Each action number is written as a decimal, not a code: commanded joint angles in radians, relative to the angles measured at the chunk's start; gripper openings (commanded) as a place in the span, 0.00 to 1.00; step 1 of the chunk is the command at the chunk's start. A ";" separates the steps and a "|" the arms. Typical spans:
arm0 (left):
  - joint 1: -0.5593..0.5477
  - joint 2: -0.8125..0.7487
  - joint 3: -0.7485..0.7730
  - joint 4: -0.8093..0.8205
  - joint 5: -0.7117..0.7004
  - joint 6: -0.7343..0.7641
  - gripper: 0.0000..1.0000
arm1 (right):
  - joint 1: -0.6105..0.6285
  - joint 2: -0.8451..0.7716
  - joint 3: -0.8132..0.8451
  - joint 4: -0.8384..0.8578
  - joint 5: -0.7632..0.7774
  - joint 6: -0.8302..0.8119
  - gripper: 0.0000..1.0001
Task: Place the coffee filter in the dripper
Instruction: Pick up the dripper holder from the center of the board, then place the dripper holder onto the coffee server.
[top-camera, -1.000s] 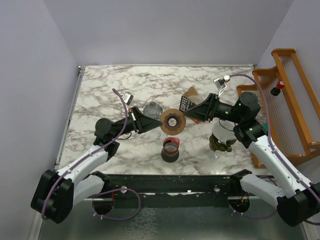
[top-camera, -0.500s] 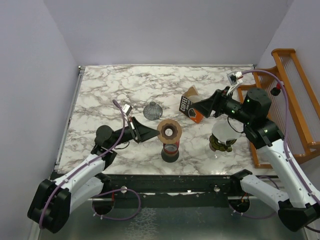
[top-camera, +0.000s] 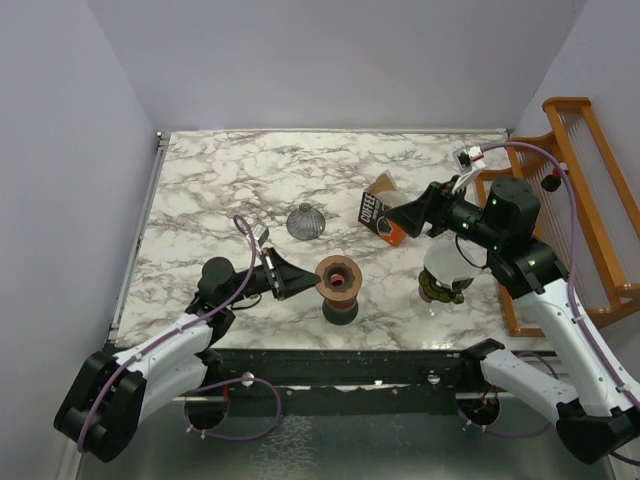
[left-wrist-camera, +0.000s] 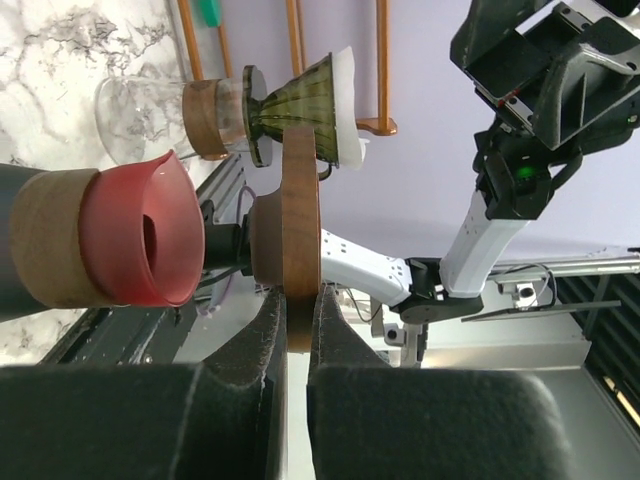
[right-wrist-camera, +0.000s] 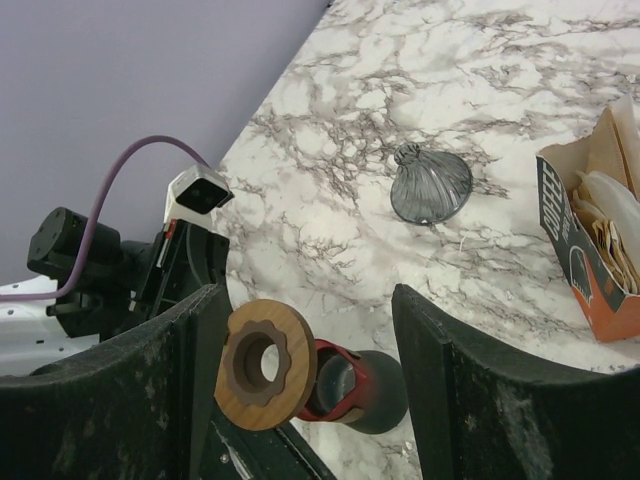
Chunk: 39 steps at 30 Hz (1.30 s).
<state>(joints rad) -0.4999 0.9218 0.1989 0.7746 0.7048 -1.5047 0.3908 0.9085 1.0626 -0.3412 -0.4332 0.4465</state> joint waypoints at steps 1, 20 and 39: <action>-0.005 0.025 -0.022 0.022 -0.030 -0.007 0.00 | -0.004 -0.019 -0.012 -0.015 0.022 -0.017 0.72; -0.013 0.133 -0.014 0.046 -0.014 0.035 0.00 | -0.004 -0.031 -0.023 -0.016 0.017 -0.017 0.71; -0.040 0.207 -0.023 0.106 -0.020 0.024 0.00 | -0.004 -0.031 -0.033 -0.009 0.014 -0.012 0.72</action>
<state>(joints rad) -0.5373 1.1229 0.1871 0.8295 0.6979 -1.4811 0.3908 0.8932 1.0424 -0.3435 -0.4320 0.4438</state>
